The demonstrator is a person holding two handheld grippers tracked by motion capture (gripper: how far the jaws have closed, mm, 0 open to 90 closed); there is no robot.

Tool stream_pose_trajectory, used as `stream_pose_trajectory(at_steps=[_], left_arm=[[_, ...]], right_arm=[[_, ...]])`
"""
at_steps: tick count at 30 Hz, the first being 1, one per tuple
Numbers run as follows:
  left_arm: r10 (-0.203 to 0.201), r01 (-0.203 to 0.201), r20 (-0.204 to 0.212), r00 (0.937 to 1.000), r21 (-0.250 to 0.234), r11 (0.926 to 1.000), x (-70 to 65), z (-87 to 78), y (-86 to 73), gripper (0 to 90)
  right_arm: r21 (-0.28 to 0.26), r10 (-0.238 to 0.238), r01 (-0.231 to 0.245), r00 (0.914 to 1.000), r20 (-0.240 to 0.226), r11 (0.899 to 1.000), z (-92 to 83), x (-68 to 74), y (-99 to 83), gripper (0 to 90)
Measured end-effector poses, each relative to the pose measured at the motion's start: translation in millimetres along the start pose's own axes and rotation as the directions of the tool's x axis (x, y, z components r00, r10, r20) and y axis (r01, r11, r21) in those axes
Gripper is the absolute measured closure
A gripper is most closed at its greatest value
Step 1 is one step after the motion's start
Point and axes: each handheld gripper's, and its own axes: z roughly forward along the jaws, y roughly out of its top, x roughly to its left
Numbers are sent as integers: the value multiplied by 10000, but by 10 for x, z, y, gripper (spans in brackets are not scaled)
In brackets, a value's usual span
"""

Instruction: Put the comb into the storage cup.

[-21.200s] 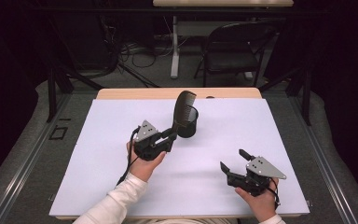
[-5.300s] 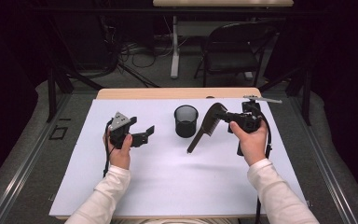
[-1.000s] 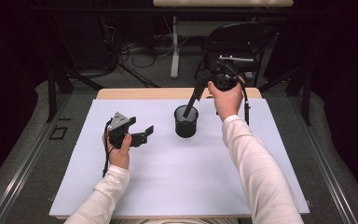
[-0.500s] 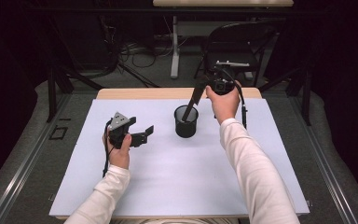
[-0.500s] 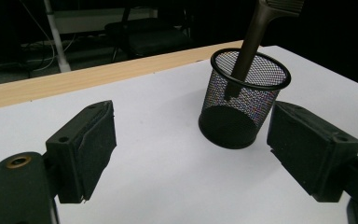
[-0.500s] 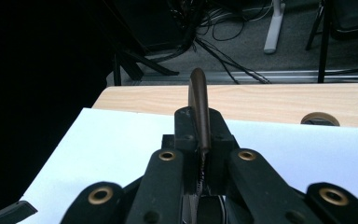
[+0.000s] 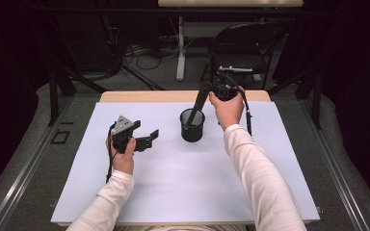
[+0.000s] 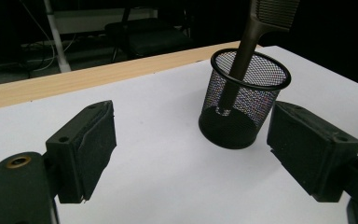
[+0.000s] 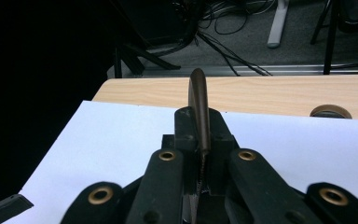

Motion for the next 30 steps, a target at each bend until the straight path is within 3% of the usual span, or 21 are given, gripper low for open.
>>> stream_pose_trajectory(at_steps=[30], left_arm=[[-13, 13, -3, 10000, 7, 10000, 2, 0, -1, 158]], right_arm=[[325, 128, -125, 9999, -83, 9994, 126, -25, -134, 869]])
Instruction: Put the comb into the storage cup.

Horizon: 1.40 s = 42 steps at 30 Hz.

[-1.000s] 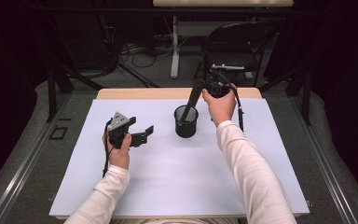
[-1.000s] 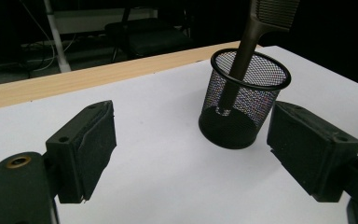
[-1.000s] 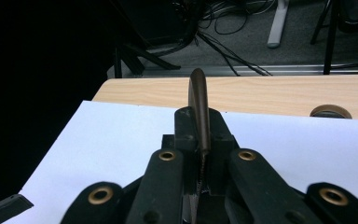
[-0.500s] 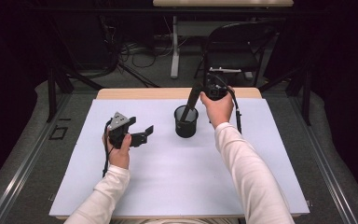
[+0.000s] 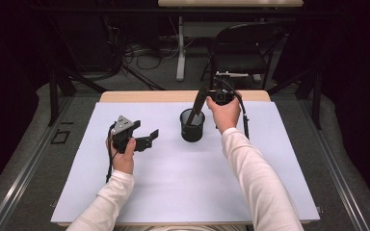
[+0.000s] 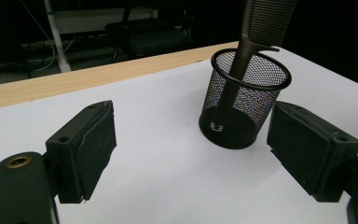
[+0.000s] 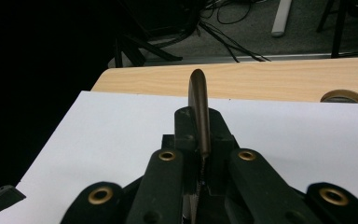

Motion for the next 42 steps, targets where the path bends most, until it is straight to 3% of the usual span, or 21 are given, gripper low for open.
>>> stream_pose_trajectory(at_steps=[16, 42], left_arm=[[-11, 11, -17, 10000, 48, 10000, 0, 2, -3, 158], [18, -18, -13, 10000, 97, 10000, -5, 14, -9, 158]], right_arm=[[10, 258, -258, 9995, -165, 9997, -5, -49, -26, 869], [-101, 1047, -1057, 9917, -746, 9943, -39, -291, -80, 868]])
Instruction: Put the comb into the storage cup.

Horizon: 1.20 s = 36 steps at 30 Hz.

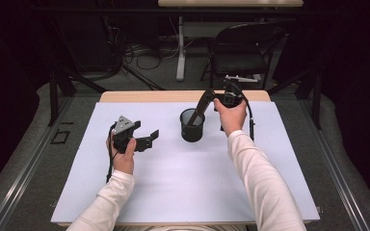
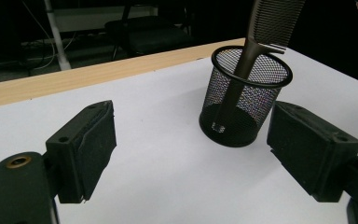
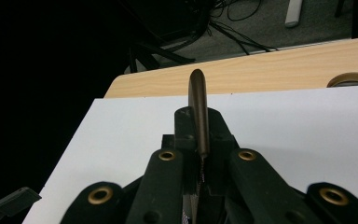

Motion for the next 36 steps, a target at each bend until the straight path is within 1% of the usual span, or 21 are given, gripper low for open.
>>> stream_pose_trajectory(at_steps=[6, 16, 20, 27, 36], left_arm=[[26, -26, 10, 10000, 29, 10000, -1, 6, -3, 158], [57, -57, -4, 10000, 69, 10000, -4, 8, -5, 158], [64, -64, 1, 10000, 90, 9999, -5, 10, -6, 158], [73, -73, 2, 10000, 92, 9999, -9, 19, -9, 158], [72, -72, -10, 10000, 134, 9999, -4, 21, -11, 158]], right_arm=[[-15, 264, -264, 9996, -116, 9996, -12, -61, -7, 868], [1, 219, -219, 9996, -149, 9998, -23, -100, -13, 868], [19, 281, -281, 9995, -137, 9996, -27, -114, -12, 868], [79, 116, -116, 9999, -31, 9999, -42, -143, -12, 867], [114, 116, -116, 9999, -28, 9999, -54, -169, -13, 865]])
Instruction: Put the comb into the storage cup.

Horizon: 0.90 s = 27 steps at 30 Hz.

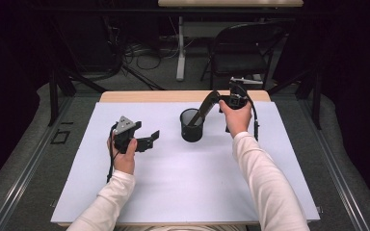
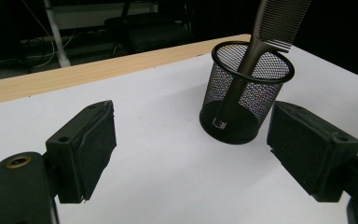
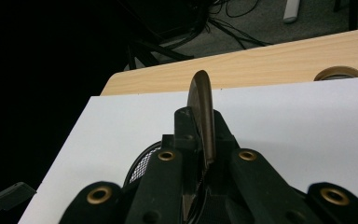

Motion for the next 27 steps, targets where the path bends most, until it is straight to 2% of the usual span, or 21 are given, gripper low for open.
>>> stream_pose_trajectory(at_steps=[27], left_arm=[[-116, 116, -26, 9999, 68, 9999, 38, 25, -15, 158]], right_arm=[[58, -379, 379, 9993, -34, 9993, -67, -41, 16, 752]])
